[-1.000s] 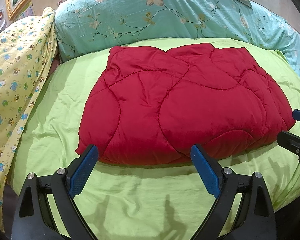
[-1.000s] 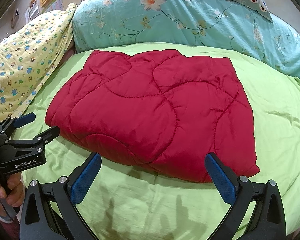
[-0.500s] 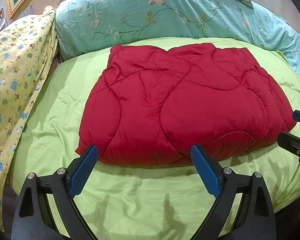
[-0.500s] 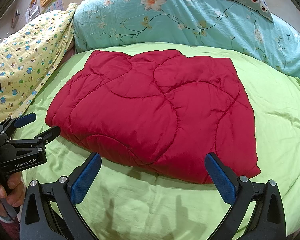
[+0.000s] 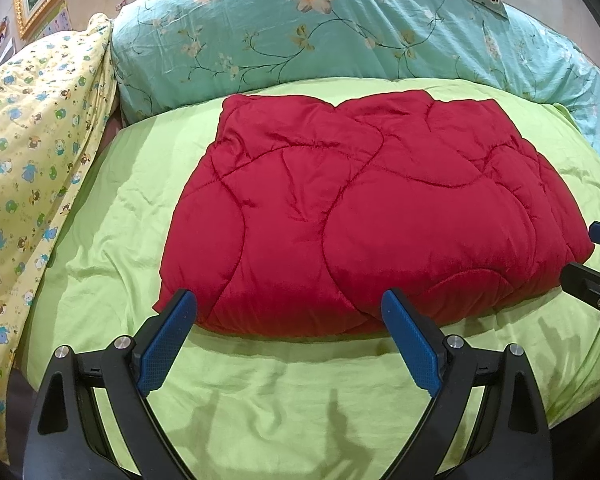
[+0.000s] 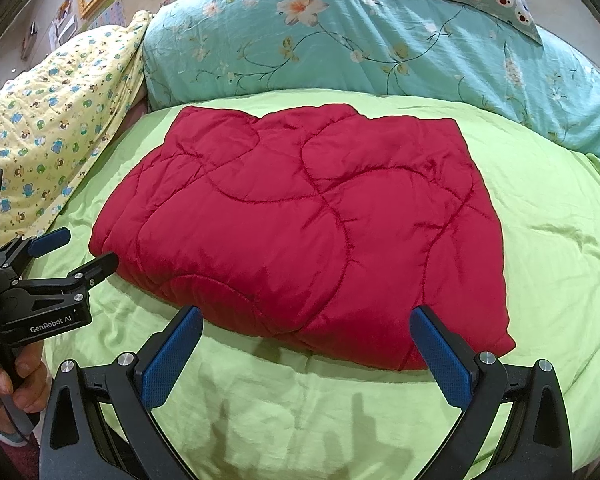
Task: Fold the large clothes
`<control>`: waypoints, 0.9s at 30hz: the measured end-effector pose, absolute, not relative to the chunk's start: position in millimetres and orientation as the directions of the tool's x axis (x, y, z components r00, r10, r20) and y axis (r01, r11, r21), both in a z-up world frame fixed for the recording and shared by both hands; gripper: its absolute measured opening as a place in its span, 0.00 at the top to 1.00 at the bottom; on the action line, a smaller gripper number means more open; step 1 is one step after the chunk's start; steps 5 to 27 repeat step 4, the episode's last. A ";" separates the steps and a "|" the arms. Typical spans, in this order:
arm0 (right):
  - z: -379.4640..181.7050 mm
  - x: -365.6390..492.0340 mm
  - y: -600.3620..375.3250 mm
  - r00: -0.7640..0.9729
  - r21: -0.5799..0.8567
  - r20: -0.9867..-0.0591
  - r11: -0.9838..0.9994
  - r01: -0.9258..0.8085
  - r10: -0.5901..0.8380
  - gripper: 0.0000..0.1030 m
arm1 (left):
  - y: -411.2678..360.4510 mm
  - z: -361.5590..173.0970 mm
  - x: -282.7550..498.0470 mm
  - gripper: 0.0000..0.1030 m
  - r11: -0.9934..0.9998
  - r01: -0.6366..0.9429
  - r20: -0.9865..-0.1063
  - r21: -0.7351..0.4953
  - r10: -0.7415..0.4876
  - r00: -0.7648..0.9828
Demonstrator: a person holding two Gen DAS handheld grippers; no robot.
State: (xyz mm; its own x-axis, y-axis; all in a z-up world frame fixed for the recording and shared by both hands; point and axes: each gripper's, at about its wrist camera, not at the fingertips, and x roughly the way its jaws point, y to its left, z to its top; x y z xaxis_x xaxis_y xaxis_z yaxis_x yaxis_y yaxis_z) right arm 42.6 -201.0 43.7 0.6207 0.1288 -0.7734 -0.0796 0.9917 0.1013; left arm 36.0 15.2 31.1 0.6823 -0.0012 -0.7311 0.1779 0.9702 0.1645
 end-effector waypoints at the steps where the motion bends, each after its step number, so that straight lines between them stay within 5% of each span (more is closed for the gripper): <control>1: 44.1 43.1 -201.8 0.622 0.103 -0.772 0.992 -0.077 0.128 0.00 | 15.2 31.3 36.5 0.08 0.970 0.178 -0.730 0.164 -0.001 0.683; 27: 43.4 44.1 -204.5 0.625 0.107 -0.770 0.992 -0.071 0.128 0.00 | 15.2 31.3 38.0 0.08 0.971 0.178 -0.730 0.162 -0.003 0.683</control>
